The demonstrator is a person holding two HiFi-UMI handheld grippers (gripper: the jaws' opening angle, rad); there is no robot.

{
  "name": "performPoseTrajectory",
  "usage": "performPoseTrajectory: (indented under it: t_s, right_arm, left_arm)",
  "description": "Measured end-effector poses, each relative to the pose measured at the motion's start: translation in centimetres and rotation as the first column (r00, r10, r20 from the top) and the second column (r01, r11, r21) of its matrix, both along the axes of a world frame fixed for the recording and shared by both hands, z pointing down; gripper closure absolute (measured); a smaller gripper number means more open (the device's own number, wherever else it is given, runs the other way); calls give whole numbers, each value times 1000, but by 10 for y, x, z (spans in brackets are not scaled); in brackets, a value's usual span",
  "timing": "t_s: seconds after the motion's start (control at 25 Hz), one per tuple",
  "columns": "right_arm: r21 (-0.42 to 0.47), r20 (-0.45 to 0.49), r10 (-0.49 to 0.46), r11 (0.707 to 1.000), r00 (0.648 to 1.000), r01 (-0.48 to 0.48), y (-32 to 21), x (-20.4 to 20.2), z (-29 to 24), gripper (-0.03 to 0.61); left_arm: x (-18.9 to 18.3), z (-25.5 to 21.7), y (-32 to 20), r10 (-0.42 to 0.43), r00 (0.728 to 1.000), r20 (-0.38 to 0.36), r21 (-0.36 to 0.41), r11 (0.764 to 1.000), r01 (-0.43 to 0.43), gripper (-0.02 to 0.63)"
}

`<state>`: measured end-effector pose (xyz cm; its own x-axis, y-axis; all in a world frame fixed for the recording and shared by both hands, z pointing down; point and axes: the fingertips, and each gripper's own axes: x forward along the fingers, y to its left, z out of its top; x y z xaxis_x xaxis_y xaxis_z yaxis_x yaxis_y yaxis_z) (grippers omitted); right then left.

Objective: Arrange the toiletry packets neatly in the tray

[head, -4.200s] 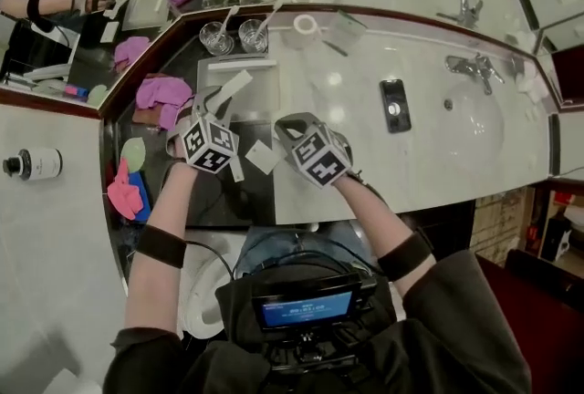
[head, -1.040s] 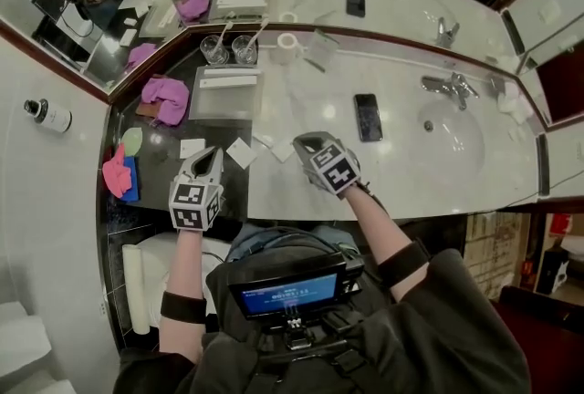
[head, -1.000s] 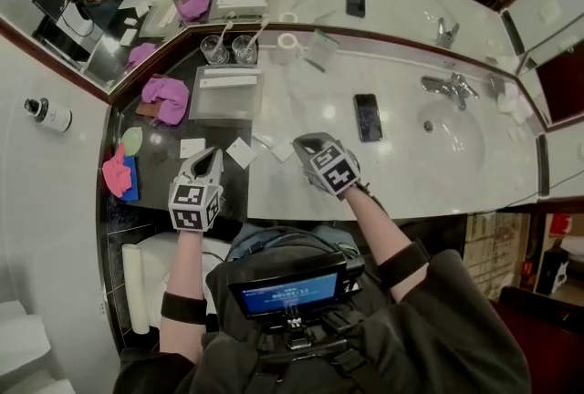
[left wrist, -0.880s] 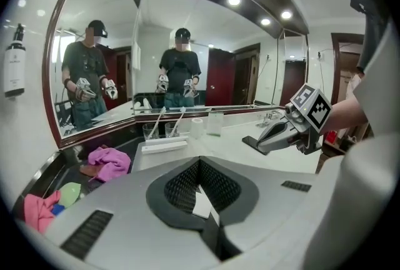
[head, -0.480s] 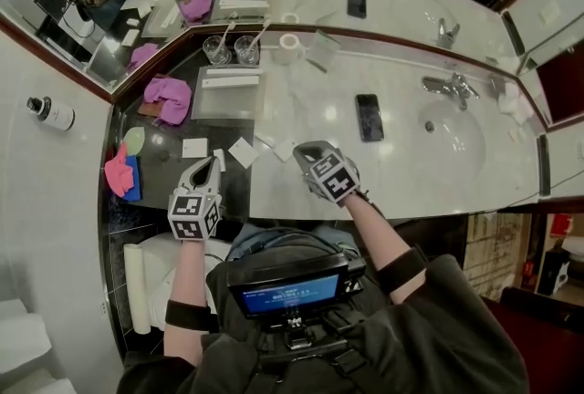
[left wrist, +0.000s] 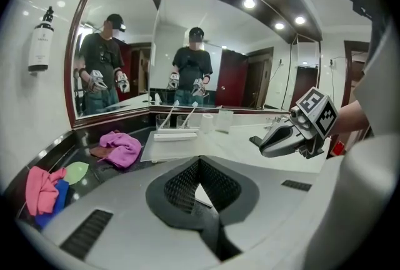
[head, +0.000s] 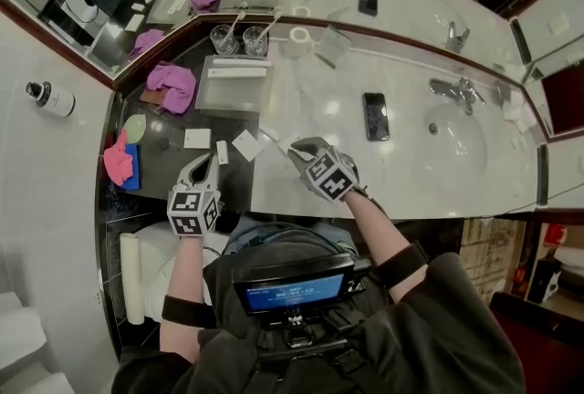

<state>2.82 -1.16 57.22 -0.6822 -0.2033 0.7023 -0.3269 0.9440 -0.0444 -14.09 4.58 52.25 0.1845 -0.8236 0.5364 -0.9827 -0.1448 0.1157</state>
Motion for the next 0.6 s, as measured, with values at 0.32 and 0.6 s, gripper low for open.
performPoseTrajectory:
  t_s: [0.32,0.6]
  right_arm:
    - [133,-311,-563,772,766,622,30,-54,45,284]
    - [24,-470,-734,543,489,839,20,-98,97,147]
  left_arm:
    - [-3,9,1,0,1000,-25,-8,1000,-1,612]
    - [-6,16,2,-9,999,-44,-8,1000,9,612]
